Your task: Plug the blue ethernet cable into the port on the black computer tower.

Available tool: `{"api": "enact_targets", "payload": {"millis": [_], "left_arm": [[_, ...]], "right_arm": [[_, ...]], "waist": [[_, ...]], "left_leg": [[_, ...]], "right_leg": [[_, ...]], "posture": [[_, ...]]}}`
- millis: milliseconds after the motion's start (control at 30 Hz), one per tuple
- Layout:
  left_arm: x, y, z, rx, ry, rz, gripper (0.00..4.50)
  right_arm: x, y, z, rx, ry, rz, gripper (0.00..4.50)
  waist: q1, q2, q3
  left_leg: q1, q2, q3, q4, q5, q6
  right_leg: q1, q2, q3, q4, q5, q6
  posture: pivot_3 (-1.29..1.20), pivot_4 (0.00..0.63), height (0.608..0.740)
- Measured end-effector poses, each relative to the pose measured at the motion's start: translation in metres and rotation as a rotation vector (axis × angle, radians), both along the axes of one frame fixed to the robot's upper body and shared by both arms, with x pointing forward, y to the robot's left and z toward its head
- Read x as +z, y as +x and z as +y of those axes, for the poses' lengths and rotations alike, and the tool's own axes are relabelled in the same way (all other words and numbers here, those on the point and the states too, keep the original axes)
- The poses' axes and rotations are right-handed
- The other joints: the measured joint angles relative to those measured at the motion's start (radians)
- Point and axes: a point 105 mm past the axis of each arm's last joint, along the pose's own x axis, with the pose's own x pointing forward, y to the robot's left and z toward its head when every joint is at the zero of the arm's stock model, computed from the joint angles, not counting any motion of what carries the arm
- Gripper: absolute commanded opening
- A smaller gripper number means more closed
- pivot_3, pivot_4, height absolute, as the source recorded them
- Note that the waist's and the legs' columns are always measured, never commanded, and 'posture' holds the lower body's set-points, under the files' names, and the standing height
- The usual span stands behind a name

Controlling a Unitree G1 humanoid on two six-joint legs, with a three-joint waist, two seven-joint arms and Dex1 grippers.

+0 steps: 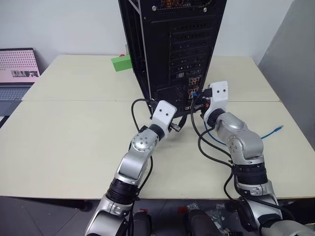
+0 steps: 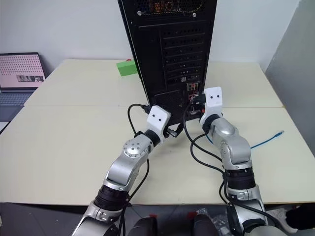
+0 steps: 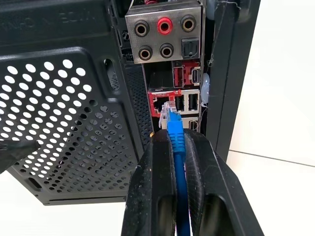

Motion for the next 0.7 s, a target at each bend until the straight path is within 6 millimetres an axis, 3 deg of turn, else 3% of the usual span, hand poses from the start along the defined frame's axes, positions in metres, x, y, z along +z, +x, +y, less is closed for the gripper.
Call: {"api": "enact_targets", "payload": {"millis": [433,700], "left_arm": [[-0.0010,-0.0006,-0.0012,-0.001,0.010,-0.002,4.29],[-0.0010,-0.0007,-0.0014,-0.002,0.010,-0.002,4.29]], "right_arm": [[0.0015,-0.0004,0.0051,0.012,-0.087,-0.034,0.00],[0.0023,0.0002,0.0057,-0.006,-0.048,-0.030,0.00]], "waist": [[-0.005,0.000,0.000],[-0.005,0.000,0.000]], "left_leg": [[0.000,0.000,0.000,0.000,0.000,0.000],[0.000,0.000,0.000,-0.001,0.000,0.000]], "right_leg": [[0.000,0.000,0.000,0.000,0.000,0.000],[0.000,0.000,0.000,0.000,0.000,0.000]], "posture": [[0.00,0.150,0.740],[0.00,0.150,0.740]]}}
